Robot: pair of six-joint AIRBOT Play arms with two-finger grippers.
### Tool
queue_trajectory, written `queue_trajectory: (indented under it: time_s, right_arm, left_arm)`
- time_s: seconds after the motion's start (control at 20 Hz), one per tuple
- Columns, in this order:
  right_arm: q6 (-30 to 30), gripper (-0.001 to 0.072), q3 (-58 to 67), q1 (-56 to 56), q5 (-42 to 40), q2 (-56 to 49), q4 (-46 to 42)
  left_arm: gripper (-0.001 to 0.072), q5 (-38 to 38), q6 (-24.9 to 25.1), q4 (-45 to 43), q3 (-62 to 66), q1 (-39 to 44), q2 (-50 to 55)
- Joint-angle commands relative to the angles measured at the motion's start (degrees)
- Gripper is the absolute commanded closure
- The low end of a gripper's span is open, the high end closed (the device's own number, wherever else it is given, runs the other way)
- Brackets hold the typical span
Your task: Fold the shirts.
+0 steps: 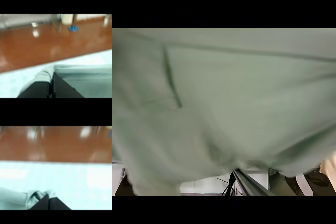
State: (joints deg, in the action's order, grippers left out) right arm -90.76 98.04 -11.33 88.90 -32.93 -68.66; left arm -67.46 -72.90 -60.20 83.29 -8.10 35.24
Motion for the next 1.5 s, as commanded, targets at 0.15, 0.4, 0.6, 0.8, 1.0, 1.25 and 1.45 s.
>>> queue_trajectory:
  time_s: [0.15, 0.4, 0.6, 0.8, 1.0, 1.25, 1.45]
  right_arm:
    - [4.8, 0.0692, -30.3, 0.0, -19.2, -8.2, 5.6]
    - [9.0, 0.0692, -28.9, 0.0, -35.9, -32.3, 17.4]
    - [11.3, 0.0691, -19.5, 0.1, -39.4, -50.7, 28.8]
    - [9.9, 0.051, -12.1, -0.2, -36.5, -62.2, 36.9]
    - [8.5, 0.0072, -11.8, -4.9, -29.7, -61.7, 36.7]
    - [11.5, 0.0074, -14.1, -13.4, -9.6, -52.2, 12.7]
    - [6.3, 0.0075, -36.5, -20.2, -19.6, -32.7, -0.2]
  left_arm:
    - [0.0671, 17.5, 1.9, 10.3, -24.1, 2.5, 13.2]
    - [0.0671, 33.2, 5.8, 15.3, -19.8, 10.7, 34.3]
    - [0.067, 34.5, 5.6, 15.7, -9.5, 13.0, 49.2]
    - [0.0652, 31.4, 5.2, 20.0, -4.2, 13.1, 55.9]
    - [0.0004, 20.0, 2.8, 19.3, -2.8, 8.5, 54.9]
    - [0.0005, -13.5, 2.8, 9.5, -6.4, -6.0, 53.1]
    - [0.0005, -16.0, 4.7, 12.1, -27.8, -20.6, 44.6]
